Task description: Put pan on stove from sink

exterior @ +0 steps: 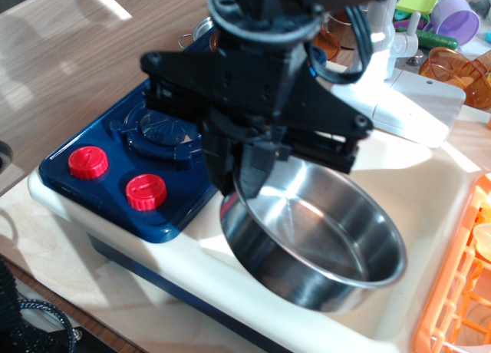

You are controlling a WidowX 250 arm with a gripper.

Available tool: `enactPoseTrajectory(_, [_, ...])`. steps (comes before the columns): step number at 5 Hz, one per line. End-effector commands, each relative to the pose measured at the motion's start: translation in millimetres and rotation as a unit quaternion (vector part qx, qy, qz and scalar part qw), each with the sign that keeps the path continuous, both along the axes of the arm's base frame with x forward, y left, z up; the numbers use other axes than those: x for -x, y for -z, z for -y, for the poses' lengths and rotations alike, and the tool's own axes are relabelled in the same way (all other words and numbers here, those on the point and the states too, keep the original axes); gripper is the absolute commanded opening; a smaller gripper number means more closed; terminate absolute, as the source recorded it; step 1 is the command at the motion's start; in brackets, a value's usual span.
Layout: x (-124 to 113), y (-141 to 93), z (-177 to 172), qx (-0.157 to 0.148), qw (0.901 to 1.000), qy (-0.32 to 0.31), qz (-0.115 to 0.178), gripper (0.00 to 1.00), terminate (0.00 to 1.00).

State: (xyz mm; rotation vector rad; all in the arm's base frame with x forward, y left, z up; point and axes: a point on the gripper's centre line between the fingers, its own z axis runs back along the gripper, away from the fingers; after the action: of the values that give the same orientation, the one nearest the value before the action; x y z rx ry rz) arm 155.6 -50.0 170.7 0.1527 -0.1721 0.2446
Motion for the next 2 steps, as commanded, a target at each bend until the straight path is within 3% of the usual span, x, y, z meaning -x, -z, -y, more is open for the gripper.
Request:
enactPoseTrajectory(1, [-7.7,-32.0,-27.2,-0.020,0.9976,0.026,0.061,0.00,0.00])
enactPoseTrajectory(2, [-18.8,-36.5,-51.7,-0.029,0.9943,0.055,0.087,0.00,0.00])
